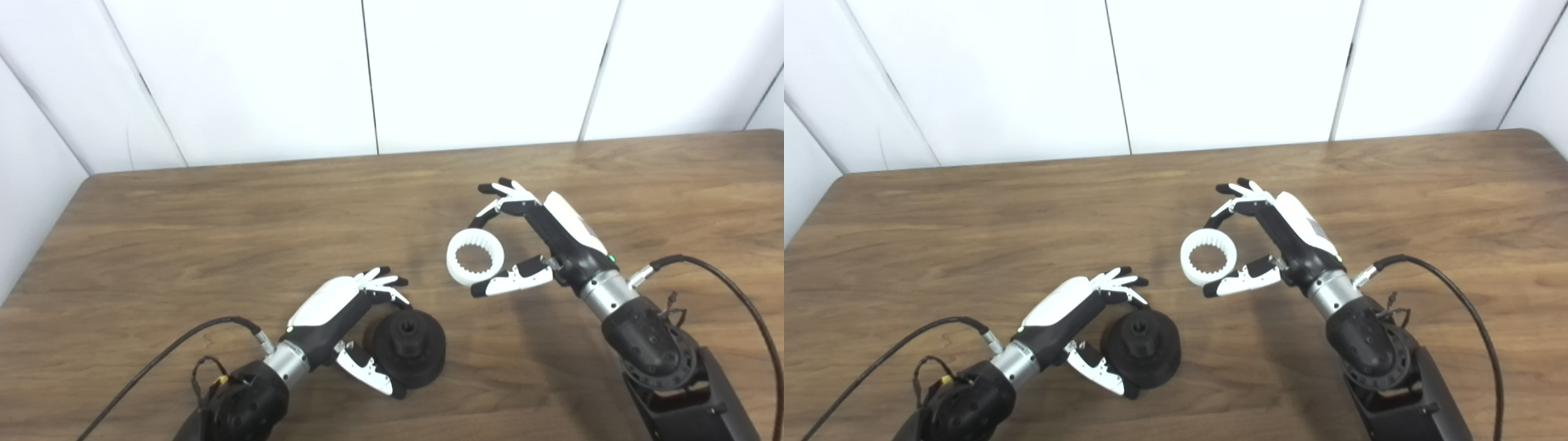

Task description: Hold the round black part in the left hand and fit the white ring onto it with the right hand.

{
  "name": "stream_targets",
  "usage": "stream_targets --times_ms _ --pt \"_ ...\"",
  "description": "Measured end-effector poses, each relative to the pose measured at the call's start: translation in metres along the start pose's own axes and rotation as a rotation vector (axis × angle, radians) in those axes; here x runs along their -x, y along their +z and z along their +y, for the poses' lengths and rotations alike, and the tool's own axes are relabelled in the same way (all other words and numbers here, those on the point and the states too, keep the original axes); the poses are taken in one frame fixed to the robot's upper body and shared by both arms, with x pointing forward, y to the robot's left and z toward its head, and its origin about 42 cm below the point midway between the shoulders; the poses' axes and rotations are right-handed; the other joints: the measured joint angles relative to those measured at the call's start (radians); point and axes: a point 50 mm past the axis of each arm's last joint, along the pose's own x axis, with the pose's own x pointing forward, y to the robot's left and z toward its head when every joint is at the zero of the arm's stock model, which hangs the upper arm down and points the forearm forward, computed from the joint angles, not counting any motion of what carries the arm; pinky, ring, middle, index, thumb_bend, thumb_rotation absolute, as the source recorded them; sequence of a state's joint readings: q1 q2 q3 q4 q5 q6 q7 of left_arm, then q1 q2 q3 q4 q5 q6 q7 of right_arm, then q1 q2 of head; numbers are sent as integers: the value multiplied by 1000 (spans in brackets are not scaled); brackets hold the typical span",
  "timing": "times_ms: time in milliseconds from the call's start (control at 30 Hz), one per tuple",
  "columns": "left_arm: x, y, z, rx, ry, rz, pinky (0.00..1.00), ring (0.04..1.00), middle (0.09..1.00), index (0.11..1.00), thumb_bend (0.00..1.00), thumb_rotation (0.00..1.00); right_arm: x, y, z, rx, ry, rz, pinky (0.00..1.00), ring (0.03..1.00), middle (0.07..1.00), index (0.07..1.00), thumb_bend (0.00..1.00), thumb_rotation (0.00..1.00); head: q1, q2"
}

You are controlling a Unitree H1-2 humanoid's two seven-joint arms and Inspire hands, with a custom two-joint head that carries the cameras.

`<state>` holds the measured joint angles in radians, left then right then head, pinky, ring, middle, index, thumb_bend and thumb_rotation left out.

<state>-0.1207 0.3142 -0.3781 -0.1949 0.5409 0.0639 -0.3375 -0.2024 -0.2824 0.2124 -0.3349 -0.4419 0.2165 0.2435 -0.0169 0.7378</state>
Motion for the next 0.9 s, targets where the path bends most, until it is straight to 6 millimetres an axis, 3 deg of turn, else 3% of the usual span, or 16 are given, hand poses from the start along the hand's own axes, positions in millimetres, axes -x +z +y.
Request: stream_targets --times_ms 367,900 --pt "-1 -1 -1 -1 3 -2 1000 1000 911 579 954 225 14 19 17 -27 71 -38 1000 985 892 491 523 156 6 6" --pt "-3 0 -2 -1 1 -6 1000 1000 916 579 945 233 15 35 35 -63 139 -67 1000 1000 894 491 523 157 8 17"
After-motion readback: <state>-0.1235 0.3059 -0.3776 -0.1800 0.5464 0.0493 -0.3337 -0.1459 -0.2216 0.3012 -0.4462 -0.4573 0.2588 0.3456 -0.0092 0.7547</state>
